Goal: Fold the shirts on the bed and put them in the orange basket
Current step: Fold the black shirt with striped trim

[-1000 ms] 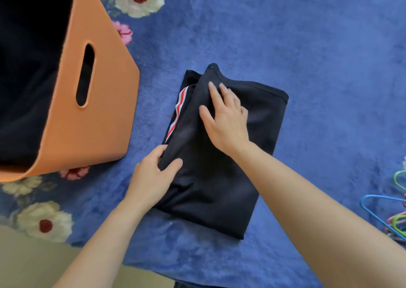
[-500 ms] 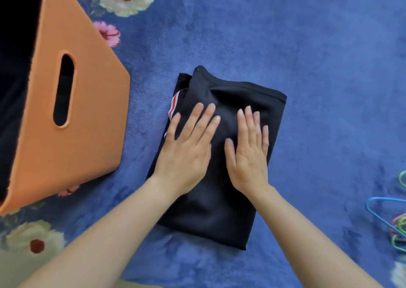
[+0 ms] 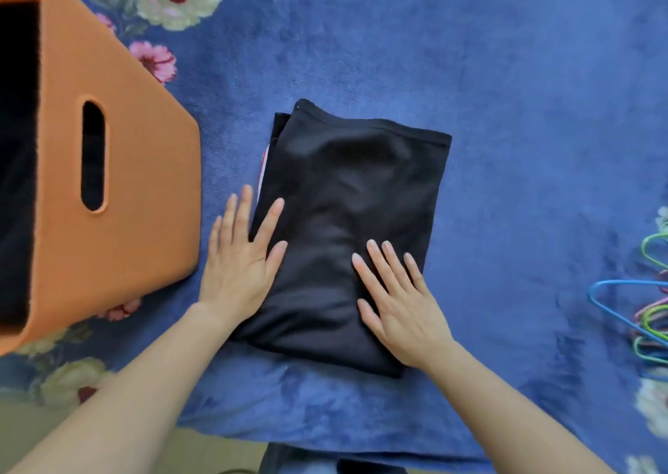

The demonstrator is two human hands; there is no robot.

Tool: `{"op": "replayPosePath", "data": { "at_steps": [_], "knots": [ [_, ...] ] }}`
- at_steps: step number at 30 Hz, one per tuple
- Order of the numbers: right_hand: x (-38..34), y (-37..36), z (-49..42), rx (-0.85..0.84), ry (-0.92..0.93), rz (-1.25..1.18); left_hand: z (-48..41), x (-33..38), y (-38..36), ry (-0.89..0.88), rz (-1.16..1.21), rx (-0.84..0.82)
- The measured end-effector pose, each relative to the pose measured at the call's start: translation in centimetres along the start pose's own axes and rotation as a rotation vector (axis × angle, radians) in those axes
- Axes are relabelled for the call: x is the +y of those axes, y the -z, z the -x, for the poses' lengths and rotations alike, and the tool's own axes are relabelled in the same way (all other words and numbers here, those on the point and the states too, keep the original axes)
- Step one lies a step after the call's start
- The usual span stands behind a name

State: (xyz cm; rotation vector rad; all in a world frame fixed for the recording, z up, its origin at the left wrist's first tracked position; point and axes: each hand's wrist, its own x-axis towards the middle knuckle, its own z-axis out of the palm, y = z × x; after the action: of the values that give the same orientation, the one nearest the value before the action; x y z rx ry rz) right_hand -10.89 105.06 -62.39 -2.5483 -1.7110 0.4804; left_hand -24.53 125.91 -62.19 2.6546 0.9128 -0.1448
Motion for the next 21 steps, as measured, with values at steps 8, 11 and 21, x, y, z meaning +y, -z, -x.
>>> {"op": "replayPosePath", "data": {
  "at_steps": [8,11,21],
  "knots": [
    [-0.9,2.6,5.4,0.111,-0.833,-0.926,6.8,0.5,3.0,0.648,0.74,-0.032],
    [-1.8,3.2,5.0,-0.043,-0.948,-1.236,6.8,0.0,3.4,0.708,0.863,-0.145],
    [1.4,6.9,9.4,-0.28,-0.828,-1.552,11.8,1.3,5.0,0.503,1.056,-0.384]
  ]
}}
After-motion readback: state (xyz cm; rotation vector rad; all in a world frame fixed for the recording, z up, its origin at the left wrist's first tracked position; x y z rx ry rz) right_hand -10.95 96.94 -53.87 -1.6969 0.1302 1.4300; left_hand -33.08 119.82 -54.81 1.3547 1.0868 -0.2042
